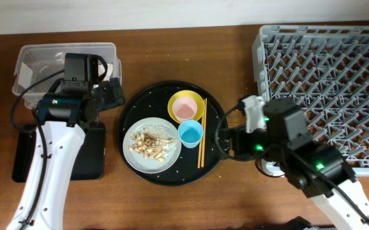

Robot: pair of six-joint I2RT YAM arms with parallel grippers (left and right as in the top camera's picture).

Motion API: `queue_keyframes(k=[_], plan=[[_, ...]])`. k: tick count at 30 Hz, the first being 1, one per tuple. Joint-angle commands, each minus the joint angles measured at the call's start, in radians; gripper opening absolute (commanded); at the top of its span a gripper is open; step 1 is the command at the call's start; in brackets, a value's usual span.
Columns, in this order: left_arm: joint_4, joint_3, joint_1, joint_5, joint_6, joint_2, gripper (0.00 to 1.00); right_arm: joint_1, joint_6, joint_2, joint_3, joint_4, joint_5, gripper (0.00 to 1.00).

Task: Sort waste into correct bins and load items into the dishwasher rack
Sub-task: 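Reach the right gripper to the blue cup and grasp it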

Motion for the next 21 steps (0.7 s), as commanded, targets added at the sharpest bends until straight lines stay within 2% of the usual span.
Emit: queue_keyframes(k=[1, 4, 9, 15, 17, 19, 21], plan=[[-0.002, -0.003, 0.004, -0.007, 0.012, -0.011, 0.99, 0.200, 0.002, 0.146, 0.095, -0.043, 0.306, 0.98], [-0.002, -0.003, 0.004, -0.007, 0.012, -0.011, 0.99, 0.278, -0.003, 0.323, 0.111, -0.029, 0.336, 0.98], [-0.002, -0.003, 0.003, -0.007, 0.012, -0.011, 0.99, 0.318, -0.093, 0.610, 0.374, -0.169, 0.333, 0.98], [-0.002, -0.003, 0.003, -0.007, 0.012, -0.011, 0.99, 0.328, -0.089, 0.770, 0.382, -0.100, 0.324, 0.99], [-0.002, -0.003, 0.003, -0.007, 0.012, -0.011, 0.99, 0.329, -0.089, 0.796, 0.381, -0.055, 0.259, 0.81], [-0.002, -0.003, 0.003, -0.007, 0.012, -0.011, 0.99, 0.329, -0.089, 0.811, 0.381, -0.036, 0.257, 0.73], [-0.002, -0.003, 0.003, -0.007, 0.012, -0.011, 0.99, 0.329, -0.089, 0.847, 0.381, -0.034, 0.257, 0.68]])
